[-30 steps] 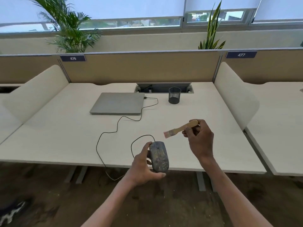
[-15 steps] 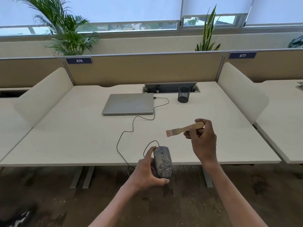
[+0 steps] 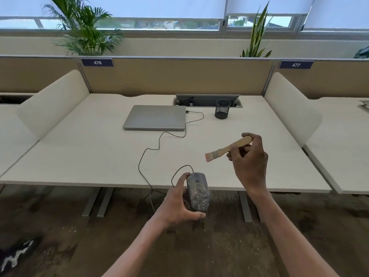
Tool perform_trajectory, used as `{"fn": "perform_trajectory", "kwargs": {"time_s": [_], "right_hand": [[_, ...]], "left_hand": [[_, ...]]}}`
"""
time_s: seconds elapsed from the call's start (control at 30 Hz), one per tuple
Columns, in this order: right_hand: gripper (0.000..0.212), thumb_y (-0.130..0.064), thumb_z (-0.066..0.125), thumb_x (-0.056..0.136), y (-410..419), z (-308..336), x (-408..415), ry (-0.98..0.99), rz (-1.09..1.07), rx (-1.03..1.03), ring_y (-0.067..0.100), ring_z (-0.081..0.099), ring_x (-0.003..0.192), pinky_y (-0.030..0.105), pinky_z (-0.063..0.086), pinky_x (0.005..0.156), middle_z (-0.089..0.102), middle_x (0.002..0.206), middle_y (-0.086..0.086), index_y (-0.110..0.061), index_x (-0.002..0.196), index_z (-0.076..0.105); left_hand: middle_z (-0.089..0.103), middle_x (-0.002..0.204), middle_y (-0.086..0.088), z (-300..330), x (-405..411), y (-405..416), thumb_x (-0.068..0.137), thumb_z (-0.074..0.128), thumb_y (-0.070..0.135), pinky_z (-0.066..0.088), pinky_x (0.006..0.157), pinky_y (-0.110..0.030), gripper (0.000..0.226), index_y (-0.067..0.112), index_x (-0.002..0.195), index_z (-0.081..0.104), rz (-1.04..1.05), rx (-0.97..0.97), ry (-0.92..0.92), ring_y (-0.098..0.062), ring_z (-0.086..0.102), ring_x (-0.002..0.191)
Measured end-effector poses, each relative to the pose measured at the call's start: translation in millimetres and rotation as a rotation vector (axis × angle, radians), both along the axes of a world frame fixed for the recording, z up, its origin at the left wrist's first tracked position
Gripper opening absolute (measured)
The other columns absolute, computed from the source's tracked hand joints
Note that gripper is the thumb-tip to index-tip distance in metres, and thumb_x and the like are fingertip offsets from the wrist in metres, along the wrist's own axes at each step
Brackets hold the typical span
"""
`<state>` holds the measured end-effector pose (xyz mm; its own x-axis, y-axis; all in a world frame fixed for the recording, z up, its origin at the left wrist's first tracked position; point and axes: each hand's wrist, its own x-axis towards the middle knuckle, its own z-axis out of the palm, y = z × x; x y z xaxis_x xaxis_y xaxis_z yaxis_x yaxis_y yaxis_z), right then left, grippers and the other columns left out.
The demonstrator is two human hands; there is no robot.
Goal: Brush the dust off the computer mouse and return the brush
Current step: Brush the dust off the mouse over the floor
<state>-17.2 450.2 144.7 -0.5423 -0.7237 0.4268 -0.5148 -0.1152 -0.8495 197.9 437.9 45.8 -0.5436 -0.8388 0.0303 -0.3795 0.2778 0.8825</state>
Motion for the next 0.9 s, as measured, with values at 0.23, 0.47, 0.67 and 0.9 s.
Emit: {"fn": "perform_trajectory", "kwargs": {"time_s": [0.23, 0.47, 0.67, 0.9], "right_hand": [[0.039, -0.011, 0.064, 0.093, 1, -13, -8, 0.083, 0.097, 0.153, 0.021, 0.073, 0.072, 0.004, 0.047, 0.059, 0.073, 0.083, 0.009, -0.011, 0.128, 0.047], [0.034, -0.013, 0.061, 0.096, 3, -48, 6, 0.038, 0.165, 0.266, 0.019, 0.071, 0.074, 0.016, 0.051, 0.060, 0.071, 0.083, 0.005, -0.015, 0.126, 0.047], [0.034, -0.014, 0.062, 0.096, 9, -70, 14, 0.022, 0.165, 0.315, 0.018, 0.071, 0.082, 0.024, 0.059, 0.070, 0.070, 0.095, 0.005, -0.016, 0.126, 0.046], [0.035, -0.016, 0.064, 0.096, 10, -81, 26, 0.030, 0.170, 0.352, 0.015, 0.069, 0.082, 0.005, 0.050, 0.058, 0.069, 0.099, 0.005, -0.014, 0.126, 0.046]], "left_hand": [[0.063, 0.130, 0.004, -11, -16, 16, 0.054, 0.092, 0.050, 0.052, 0.101, -0.031, 0.127, 0.035, 0.152, 0.013, 0.073, 0.015, -0.066, -0.005, 0.063, 0.112], [0.063, 0.132, -0.006, -34, -6, 29, 0.052, 0.093, 0.048, 0.055, 0.099, -0.036, 0.128, 0.036, 0.152, 0.014, 0.106, 0.090, -0.145, -0.015, 0.064, 0.115], [0.062, 0.133, -0.007, -54, 6, 33, 0.057, 0.096, 0.033, 0.055, 0.090, -0.022, 0.128, 0.028, 0.155, 0.015, 0.114, 0.169, -0.178, -0.015, 0.067, 0.111], [0.063, 0.133, -0.009, -62, 5, 29, 0.058, 0.096, 0.029, 0.056, 0.090, -0.023, 0.125, 0.028, 0.154, 0.016, 0.094, 0.175, -0.177, -0.019, 0.068, 0.110]]}}
